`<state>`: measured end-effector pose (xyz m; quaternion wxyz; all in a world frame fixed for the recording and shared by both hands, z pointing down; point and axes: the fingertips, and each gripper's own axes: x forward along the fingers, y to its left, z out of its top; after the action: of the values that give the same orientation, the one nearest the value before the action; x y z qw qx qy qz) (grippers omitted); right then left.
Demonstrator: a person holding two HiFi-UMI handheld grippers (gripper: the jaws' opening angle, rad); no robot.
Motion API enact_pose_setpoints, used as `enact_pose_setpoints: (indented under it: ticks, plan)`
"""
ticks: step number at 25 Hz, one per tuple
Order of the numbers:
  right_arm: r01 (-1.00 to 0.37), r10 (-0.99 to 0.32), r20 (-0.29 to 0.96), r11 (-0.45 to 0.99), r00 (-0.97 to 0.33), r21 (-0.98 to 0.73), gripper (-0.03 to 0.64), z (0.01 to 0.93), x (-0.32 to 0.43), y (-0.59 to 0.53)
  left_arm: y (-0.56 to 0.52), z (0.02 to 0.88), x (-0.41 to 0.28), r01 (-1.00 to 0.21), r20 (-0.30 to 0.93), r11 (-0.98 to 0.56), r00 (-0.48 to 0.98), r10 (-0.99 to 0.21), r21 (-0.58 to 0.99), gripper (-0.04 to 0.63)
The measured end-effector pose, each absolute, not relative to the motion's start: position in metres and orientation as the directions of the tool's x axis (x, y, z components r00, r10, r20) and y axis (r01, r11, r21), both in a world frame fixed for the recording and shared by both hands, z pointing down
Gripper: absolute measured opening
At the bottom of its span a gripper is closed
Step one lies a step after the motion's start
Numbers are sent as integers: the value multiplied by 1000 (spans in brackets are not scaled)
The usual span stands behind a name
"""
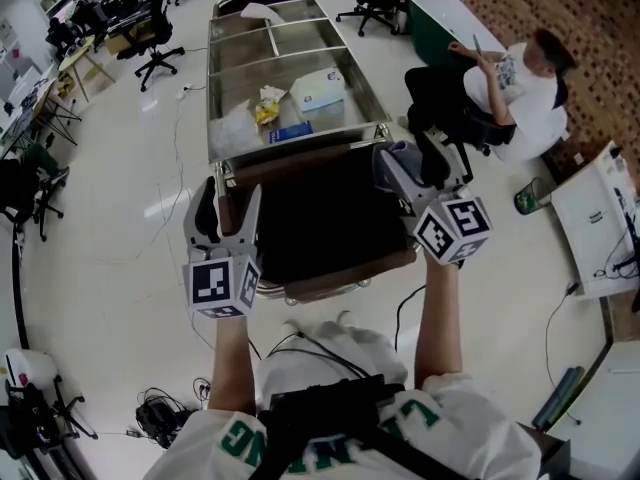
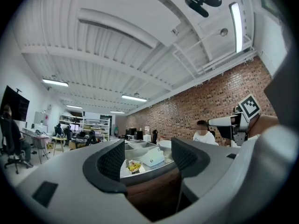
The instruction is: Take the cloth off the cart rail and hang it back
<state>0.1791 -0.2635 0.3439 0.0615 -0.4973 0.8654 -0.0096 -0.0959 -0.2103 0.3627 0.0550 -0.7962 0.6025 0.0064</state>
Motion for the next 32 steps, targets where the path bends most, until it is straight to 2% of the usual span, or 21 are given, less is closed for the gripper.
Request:
enact_pose_setpoints:
  ticks: [2,6,10,22,32]
  plan:
    - [-854,-849,-131,519,-511,-30,377,339,153,-257,-209,362,-97,-960,-82,-267,274,-958,-81,310]
    - [-847,-832,-173,531,-527,25,376,338,111,-246,-205,363,-103,-962,-83,-264,270,-959,-72,310]
    - [-839,-826,-150,540,-543,66,371,344,84,-242,-201,363,-111,-965,-86,-256,261,-961,-63,310]
    - [-832,-819,-153,537,-554,138,370,337,58,-233,-195,359,-120,-962,-105,-264,270,-957,-68,310]
    - [-820,-814,-106,559,-571,123,368,338,44,-218,-190,355,-123,-958,-110,-278,284,-952,-70,310]
